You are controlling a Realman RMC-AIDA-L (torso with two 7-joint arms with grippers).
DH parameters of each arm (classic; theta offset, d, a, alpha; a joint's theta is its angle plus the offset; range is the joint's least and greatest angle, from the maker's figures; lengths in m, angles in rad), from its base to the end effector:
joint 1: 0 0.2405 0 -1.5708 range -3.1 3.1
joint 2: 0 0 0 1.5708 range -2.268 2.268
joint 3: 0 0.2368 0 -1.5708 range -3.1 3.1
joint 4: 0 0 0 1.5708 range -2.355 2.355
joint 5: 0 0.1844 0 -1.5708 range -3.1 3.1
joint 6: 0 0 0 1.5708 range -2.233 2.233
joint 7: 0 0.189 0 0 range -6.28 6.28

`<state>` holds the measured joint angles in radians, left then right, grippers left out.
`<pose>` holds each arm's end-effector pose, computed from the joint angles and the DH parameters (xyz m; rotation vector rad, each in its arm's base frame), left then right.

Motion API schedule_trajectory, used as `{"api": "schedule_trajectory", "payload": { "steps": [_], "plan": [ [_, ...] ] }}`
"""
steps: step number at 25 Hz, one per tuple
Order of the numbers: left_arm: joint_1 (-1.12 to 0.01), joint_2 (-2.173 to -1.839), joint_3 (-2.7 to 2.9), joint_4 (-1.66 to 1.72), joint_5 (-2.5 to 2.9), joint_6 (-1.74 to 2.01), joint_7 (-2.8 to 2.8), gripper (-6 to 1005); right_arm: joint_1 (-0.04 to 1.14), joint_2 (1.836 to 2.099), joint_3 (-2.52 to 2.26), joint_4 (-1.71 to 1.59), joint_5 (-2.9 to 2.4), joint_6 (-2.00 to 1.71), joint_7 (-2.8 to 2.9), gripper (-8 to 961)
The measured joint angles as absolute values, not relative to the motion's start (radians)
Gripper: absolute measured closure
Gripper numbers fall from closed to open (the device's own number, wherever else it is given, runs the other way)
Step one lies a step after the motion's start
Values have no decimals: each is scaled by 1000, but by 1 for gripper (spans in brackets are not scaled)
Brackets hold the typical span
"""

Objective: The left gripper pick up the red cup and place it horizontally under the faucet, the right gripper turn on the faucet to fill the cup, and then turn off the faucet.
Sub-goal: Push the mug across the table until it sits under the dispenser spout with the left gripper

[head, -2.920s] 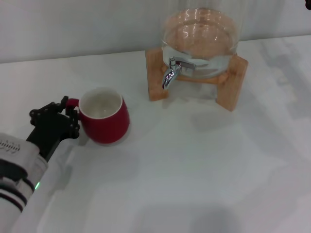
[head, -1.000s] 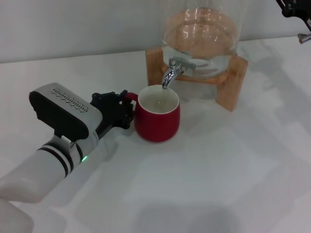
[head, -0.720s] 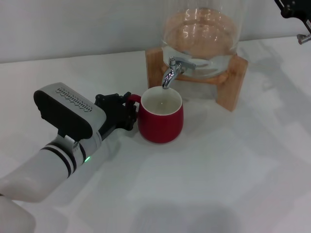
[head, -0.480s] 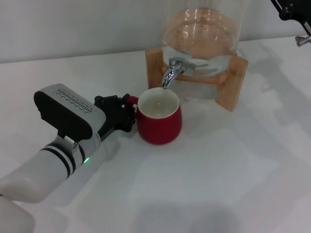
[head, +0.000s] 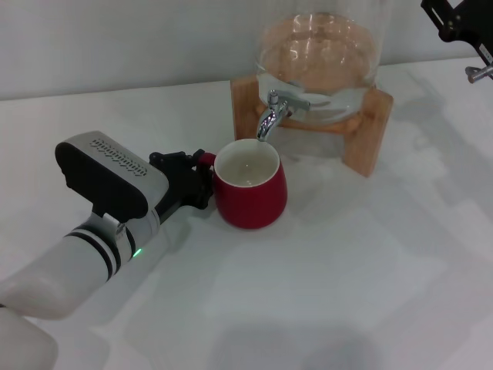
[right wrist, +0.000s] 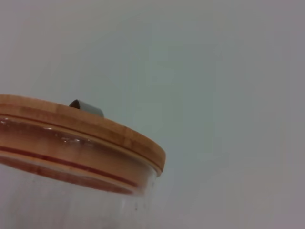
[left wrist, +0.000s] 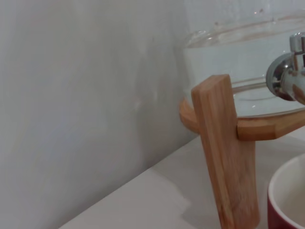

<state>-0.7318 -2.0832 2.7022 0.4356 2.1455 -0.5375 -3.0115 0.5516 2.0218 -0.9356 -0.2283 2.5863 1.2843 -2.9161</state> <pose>-0.1873 0.3780 -0.1418 -2.2793 -0.3212 -0.3416 0.2330 0.4026 0.0911 -1.5674 0.1095 0.7859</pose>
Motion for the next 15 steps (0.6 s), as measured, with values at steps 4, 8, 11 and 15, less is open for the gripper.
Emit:
{"api": "schedule_trajectory", "payload": {
  "steps": [4,8,11,15],
  "plan": [
    [-736,-2083,2699,436,2144,-522,-3011,899,550,2022,-938,-224,2586,1289,-2916,321],
    [-738,-2083,2695,435,2141,-511,-3010,890,549,2022,-946,-223,2586,1290,-2916,321],
    [-743,-2083,2677,434,2142,-486,-3008,884,549,2022,-948,-222,2586,1290,-2916,321],
    [-746,-2083,2663,434,2145,-471,-3006,875,548,2022,-958,-221,2586,1290,-2916,321]
  ]
}}
